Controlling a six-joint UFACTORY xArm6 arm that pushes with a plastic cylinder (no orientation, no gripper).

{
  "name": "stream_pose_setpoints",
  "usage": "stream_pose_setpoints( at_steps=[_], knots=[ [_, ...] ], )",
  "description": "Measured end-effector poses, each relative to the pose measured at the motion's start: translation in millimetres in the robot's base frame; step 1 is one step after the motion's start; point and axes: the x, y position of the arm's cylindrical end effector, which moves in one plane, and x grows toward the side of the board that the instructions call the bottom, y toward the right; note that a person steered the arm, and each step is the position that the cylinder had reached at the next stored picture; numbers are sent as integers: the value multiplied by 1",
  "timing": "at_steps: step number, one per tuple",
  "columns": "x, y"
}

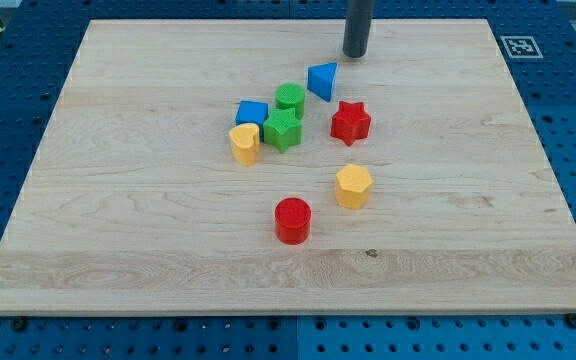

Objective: Push the red star diagonally to the top of the yellow hexagon

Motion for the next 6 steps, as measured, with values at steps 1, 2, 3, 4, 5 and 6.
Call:
stream_pose_setpoints(
  at_steps=[1,2,3,4,5,6],
  knots=[
    [0,2],
    [0,0],
    [18,-16],
    [44,-31],
    [78,-41],
    [112,-45]
  ],
)
